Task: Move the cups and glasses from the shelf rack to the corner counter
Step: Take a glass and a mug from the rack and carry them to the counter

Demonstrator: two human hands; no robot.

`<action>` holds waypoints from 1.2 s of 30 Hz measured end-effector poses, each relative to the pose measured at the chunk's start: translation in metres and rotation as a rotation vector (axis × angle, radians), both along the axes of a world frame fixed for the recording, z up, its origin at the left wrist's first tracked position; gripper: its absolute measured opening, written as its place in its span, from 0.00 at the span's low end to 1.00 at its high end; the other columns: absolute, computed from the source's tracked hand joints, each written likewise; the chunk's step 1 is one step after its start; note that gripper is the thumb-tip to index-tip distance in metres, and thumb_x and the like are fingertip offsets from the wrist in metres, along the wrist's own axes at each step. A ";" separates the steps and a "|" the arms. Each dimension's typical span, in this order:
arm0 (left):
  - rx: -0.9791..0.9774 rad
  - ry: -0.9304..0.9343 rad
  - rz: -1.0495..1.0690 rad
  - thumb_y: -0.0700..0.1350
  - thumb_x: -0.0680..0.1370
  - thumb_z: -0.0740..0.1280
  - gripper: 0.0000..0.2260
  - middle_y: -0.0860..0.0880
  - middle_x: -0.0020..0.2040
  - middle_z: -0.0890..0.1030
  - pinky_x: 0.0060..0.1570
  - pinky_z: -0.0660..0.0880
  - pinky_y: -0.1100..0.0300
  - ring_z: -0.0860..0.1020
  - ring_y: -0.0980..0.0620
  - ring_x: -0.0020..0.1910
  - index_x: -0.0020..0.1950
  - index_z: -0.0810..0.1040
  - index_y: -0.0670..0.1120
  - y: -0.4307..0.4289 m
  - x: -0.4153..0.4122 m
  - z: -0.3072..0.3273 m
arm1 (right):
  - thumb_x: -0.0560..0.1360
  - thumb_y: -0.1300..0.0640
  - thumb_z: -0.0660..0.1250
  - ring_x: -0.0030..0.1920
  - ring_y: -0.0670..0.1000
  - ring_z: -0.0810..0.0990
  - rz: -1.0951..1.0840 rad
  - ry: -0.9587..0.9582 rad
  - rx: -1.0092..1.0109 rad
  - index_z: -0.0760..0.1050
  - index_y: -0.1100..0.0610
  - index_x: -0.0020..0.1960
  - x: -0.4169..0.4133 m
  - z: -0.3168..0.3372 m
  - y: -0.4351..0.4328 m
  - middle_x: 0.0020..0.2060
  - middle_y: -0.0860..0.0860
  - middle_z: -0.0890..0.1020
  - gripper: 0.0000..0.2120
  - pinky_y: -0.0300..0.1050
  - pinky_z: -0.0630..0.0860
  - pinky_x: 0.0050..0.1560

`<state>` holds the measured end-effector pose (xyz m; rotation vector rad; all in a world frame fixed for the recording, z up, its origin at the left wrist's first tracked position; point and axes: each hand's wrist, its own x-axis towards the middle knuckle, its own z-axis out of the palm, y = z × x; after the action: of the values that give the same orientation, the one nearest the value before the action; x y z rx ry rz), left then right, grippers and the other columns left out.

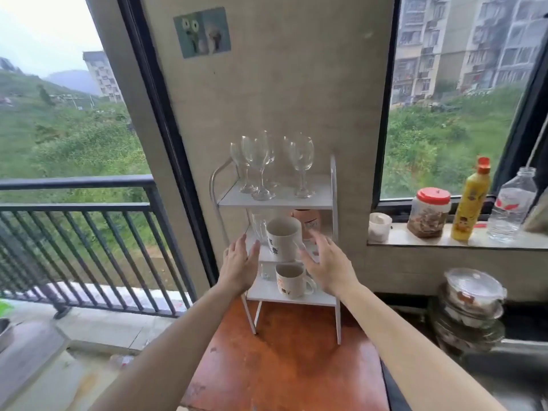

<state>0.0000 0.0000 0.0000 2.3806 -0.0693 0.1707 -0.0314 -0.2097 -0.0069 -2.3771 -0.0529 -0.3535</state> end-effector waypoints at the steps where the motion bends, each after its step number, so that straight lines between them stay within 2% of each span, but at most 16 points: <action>1: -0.104 0.003 0.017 0.60 0.83 0.51 0.29 0.45 0.79 0.62 0.75 0.54 0.49 0.57 0.46 0.78 0.80 0.58 0.46 -0.002 0.008 0.001 | 0.80 0.36 0.58 0.66 0.54 0.78 0.006 0.031 0.094 0.63 0.48 0.78 0.009 -0.001 0.005 0.70 0.50 0.75 0.30 0.57 0.74 0.65; 5: -0.443 0.053 0.025 0.59 0.83 0.53 0.24 0.46 0.72 0.72 0.67 0.66 0.51 0.70 0.47 0.67 0.74 0.67 0.47 -0.011 0.042 0.003 | 0.80 0.38 0.62 0.62 0.53 0.78 0.006 0.126 0.315 0.67 0.50 0.76 0.035 -0.006 0.018 0.64 0.52 0.80 0.28 0.54 0.74 0.65; 7: -0.535 0.101 0.026 0.61 0.83 0.53 0.24 0.46 0.69 0.73 0.68 0.69 0.44 0.71 0.44 0.66 0.73 0.68 0.49 -0.014 0.056 0.003 | 0.81 0.40 0.63 0.55 0.51 0.80 -0.027 0.139 0.380 0.65 0.48 0.77 0.044 -0.009 0.020 0.57 0.51 0.82 0.28 0.53 0.77 0.59; 9: -0.592 0.129 0.016 0.61 0.82 0.54 0.24 0.45 0.68 0.74 0.67 0.70 0.41 0.73 0.43 0.66 0.73 0.68 0.49 -0.015 0.071 0.001 | 0.82 0.45 0.63 0.47 0.50 0.81 -0.037 0.145 0.440 0.62 0.47 0.78 0.049 -0.013 0.023 0.49 0.50 0.82 0.26 0.56 0.80 0.53; 12: -0.738 0.188 0.051 0.59 0.83 0.55 0.23 0.46 0.63 0.77 0.65 0.72 0.41 0.78 0.50 0.53 0.71 0.70 0.47 -0.018 0.088 0.000 | 0.84 0.48 0.61 0.44 0.51 0.82 -0.050 0.127 0.459 0.60 0.47 0.79 0.051 -0.021 0.028 0.44 0.47 0.81 0.26 0.60 0.83 0.53; 14: -0.817 0.242 0.056 0.57 0.83 0.55 0.21 0.47 0.58 0.79 0.63 0.73 0.42 0.77 0.53 0.47 0.69 0.70 0.44 -0.019 0.095 -0.001 | 0.84 0.48 0.61 0.44 0.51 0.80 -0.069 0.085 0.440 0.59 0.48 0.79 0.050 -0.024 0.031 0.39 0.43 0.78 0.26 0.63 0.82 0.54; 17: -0.834 0.258 0.025 0.55 0.84 0.55 0.18 0.49 0.51 0.81 0.56 0.78 0.47 0.77 0.52 0.49 0.66 0.71 0.43 -0.021 0.099 -0.006 | 0.84 0.49 0.62 0.46 0.53 0.78 -0.136 0.045 0.445 0.59 0.52 0.79 0.046 -0.030 0.033 0.37 0.42 0.74 0.26 0.64 0.79 0.57; 19: -0.859 0.272 0.013 0.54 0.84 0.56 0.16 0.50 0.49 0.82 0.51 0.78 0.51 0.78 0.52 0.49 0.64 0.71 0.44 -0.023 0.098 -0.005 | 0.83 0.49 0.62 0.48 0.53 0.78 -0.185 0.031 0.460 0.62 0.54 0.75 0.043 -0.032 0.034 0.37 0.44 0.75 0.23 0.64 0.79 0.58; 21: -0.917 0.309 -0.001 0.54 0.84 0.58 0.15 0.48 0.49 0.82 0.56 0.77 0.49 0.78 0.51 0.50 0.63 0.70 0.45 -0.024 0.098 -0.002 | 0.82 0.47 0.64 0.50 0.54 0.81 -0.240 0.039 0.531 0.65 0.53 0.68 0.040 -0.031 0.036 0.42 0.51 0.80 0.18 0.63 0.80 0.57; 23: -0.958 0.332 0.009 0.53 0.83 0.61 0.14 0.45 0.48 0.81 0.58 0.77 0.49 0.79 0.48 0.49 0.61 0.71 0.44 -0.023 0.096 -0.001 | 0.82 0.45 0.65 0.52 0.56 0.82 -0.277 0.071 0.559 0.67 0.53 0.62 0.038 -0.029 0.039 0.50 0.53 0.80 0.15 0.61 0.82 0.56; 25: -0.957 0.302 0.055 0.49 0.81 0.65 0.10 0.44 0.44 0.78 0.54 0.78 0.52 0.79 0.47 0.46 0.55 0.73 0.43 -0.021 0.091 -0.002 | 0.81 0.44 0.64 0.51 0.56 0.84 -0.298 0.129 0.546 0.69 0.54 0.62 0.037 -0.025 0.040 0.53 0.54 0.80 0.16 0.57 0.83 0.55; 27: -0.890 0.232 0.111 0.47 0.80 0.66 0.08 0.45 0.41 0.76 0.49 0.77 0.52 0.77 0.46 0.42 0.49 0.73 0.43 -0.018 0.084 -0.005 | 0.81 0.44 0.64 0.46 0.54 0.85 -0.314 0.178 0.551 0.70 0.56 0.63 0.038 -0.021 0.040 0.52 0.55 0.82 0.18 0.51 0.83 0.50; 30: -0.808 0.152 0.130 0.48 0.79 0.66 0.09 0.47 0.38 0.74 0.50 0.78 0.47 0.74 0.48 0.38 0.46 0.71 0.43 -0.013 0.069 -0.010 | 0.82 0.44 0.63 0.50 0.56 0.84 -0.328 0.194 0.530 0.72 0.56 0.61 0.037 -0.020 0.040 0.53 0.55 0.82 0.17 0.55 0.82 0.55; 33: -0.724 0.111 0.110 0.52 0.81 0.64 0.14 0.46 0.37 0.73 0.41 0.75 0.52 0.74 0.48 0.38 0.41 0.71 0.44 -0.009 0.055 -0.016 | 0.83 0.43 0.61 0.45 0.53 0.85 -0.307 0.196 0.459 0.75 0.57 0.58 0.034 -0.020 0.044 0.48 0.54 0.83 0.18 0.55 0.83 0.53; 36: -0.699 0.110 0.085 0.54 0.82 0.62 0.17 0.46 0.37 0.75 0.41 0.75 0.53 0.76 0.47 0.39 0.40 0.73 0.43 -0.006 0.041 -0.018 | 0.83 0.42 0.59 0.45 0.52 0.85 -0.269 0.197 0.479 0.77 0.57 0.56 0.027 -0.018 0.049 0.48 0.53 0.83 0.18 0.56 0.83 0.54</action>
<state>0.0410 -0.0057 -0.0178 1.6909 0.1262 0.0834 -0.0041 -0.1605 -0.0252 -1.9304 0.4031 -0.2234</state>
